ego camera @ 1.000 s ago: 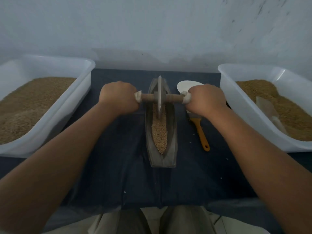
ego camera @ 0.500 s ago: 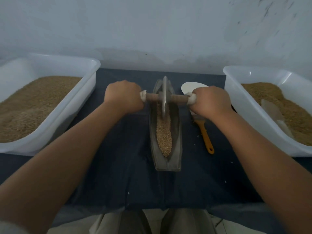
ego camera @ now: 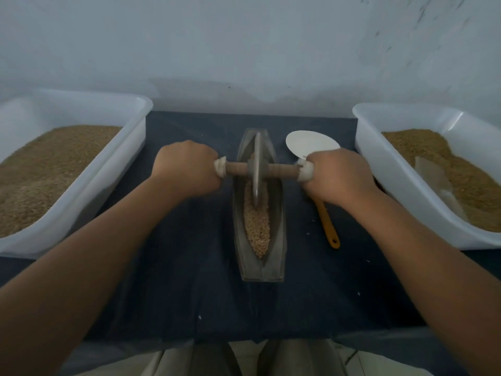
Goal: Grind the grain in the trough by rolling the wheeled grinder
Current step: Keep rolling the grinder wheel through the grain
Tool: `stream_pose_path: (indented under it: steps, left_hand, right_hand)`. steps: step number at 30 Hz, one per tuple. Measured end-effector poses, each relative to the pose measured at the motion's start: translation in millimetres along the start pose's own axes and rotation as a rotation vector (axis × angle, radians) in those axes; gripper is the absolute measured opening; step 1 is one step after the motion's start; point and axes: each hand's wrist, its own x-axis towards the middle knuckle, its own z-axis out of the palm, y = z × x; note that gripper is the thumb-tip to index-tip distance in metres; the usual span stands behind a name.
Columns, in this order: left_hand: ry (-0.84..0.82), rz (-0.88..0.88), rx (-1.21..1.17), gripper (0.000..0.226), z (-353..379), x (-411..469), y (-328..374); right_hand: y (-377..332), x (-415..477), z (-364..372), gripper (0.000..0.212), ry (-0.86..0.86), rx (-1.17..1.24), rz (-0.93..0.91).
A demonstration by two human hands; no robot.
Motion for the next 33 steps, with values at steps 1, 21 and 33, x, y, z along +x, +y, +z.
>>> stream_pose_path:
  steps: [1, 21, 33]
  left_hand:
    - [-0.012, -0.033, -0.025, 0.026, 1.5, 11.5, 0.3]
    - [0.021, -0.081, -0.028, 0.028, -4.1, 21.2, 7.1]
    - [0.204, 0.049, 0.003, 0.042, 1.1, -68.3, -1.1]
  right_hand:
    - [-0.4, 13.0, 1.6, 0.036, 0.056, 0.006, -0.004]
    - [5.9, 35.1, 11.5, 0.033, 0.067, -0.074, 0.023]
    - [8.5, -39.6, -9.0, 0.033, -0.025, -0.001, -0.138]
